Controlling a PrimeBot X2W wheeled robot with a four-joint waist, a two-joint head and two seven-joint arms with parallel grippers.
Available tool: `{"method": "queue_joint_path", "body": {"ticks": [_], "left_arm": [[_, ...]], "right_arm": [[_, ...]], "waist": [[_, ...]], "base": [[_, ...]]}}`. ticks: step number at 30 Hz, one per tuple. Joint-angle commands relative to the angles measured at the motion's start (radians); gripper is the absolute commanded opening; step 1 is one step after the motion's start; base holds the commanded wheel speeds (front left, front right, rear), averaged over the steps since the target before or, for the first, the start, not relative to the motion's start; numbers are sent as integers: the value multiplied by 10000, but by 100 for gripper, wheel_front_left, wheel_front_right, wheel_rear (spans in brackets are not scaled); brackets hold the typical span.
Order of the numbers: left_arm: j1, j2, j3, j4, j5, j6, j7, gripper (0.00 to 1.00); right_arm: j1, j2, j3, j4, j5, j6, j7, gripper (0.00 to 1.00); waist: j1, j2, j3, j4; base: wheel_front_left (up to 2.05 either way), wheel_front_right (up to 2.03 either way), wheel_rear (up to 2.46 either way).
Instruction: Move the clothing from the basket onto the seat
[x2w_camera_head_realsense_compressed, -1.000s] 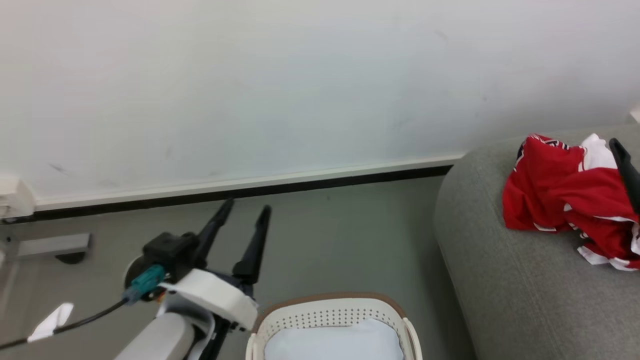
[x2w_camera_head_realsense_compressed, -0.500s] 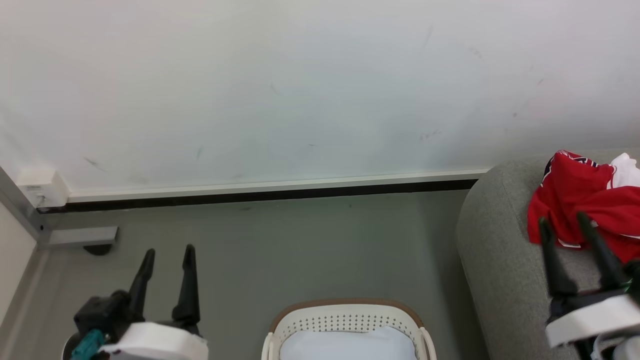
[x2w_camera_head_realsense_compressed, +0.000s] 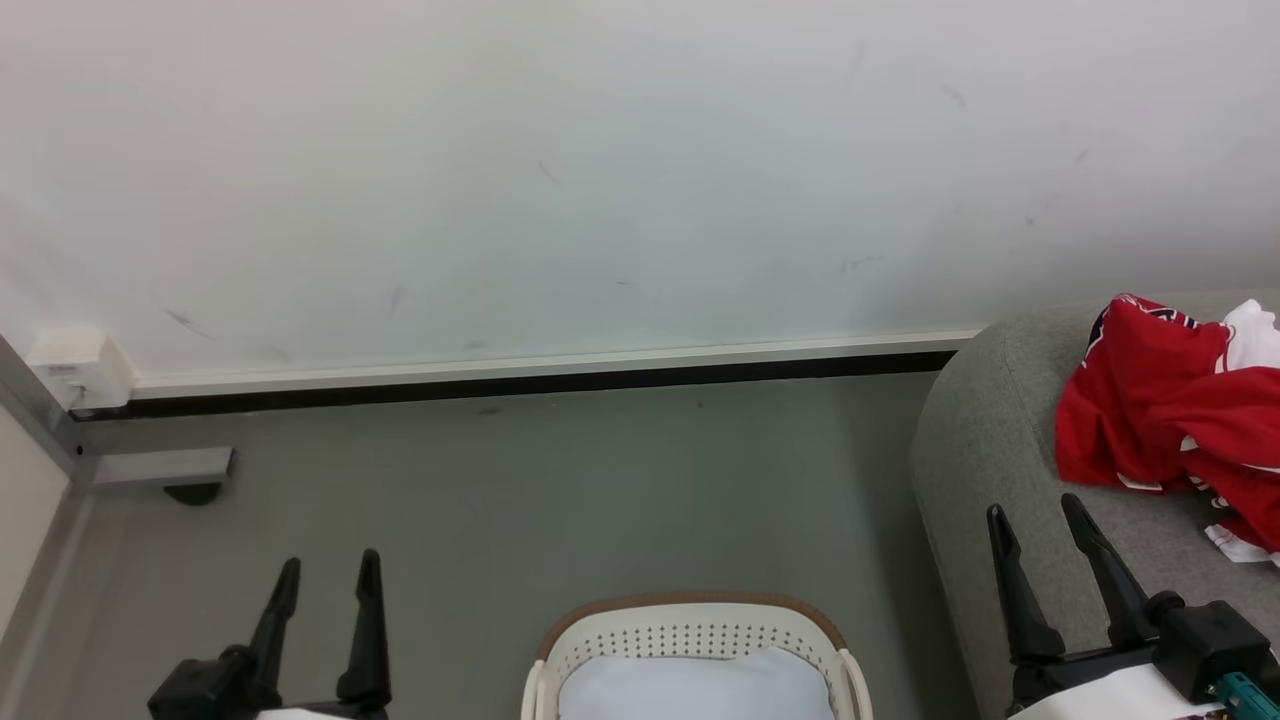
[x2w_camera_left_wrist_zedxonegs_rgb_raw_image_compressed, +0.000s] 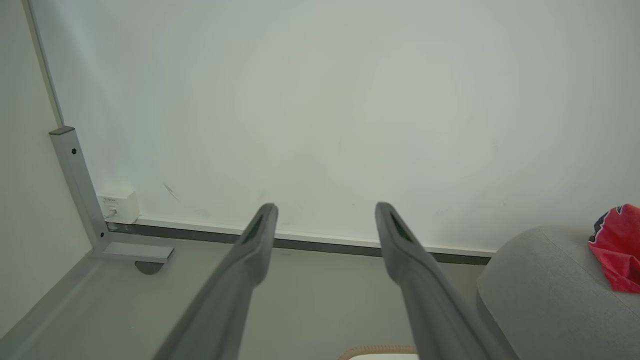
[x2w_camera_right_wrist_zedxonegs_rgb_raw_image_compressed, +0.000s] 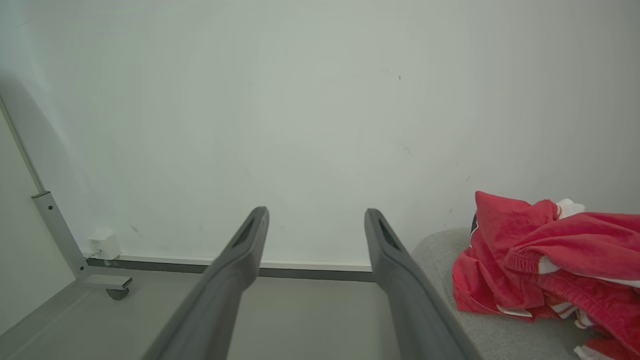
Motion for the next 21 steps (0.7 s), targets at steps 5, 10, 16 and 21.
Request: {"method": "queue_joint_path", "body": {"ticks": [5, 10, 16, 21], "left_arm": [[67, -252, 412, 130, 439, -448, -5, 100], [-64, -467, 666, 232, 676, -716, -5, 100], [-89, -575, 926, 336, 875, -912, -6, 100], [-126, -613, 1049, 409, 976, -1040, -6, 100]], "right_arm": [[-40, 84, -64, 44, -51, -24, 3, 100], [-120, 124, -21, 83, -10, -24, 2, 100], [-151, 159, 44, 112, 73, -24, 2, 100], [-162, 186, 98, 110, 129, -24, 2, 100]], "waist": [[1, 0, 1, 2], [1, 0, -8, -38], [1, 0, -15, -106], [1, 0, -20, -139]], "base": [[0, 0, 0], [0, 0, 0], [0, 0, 0], [0, 0, 0]]}}
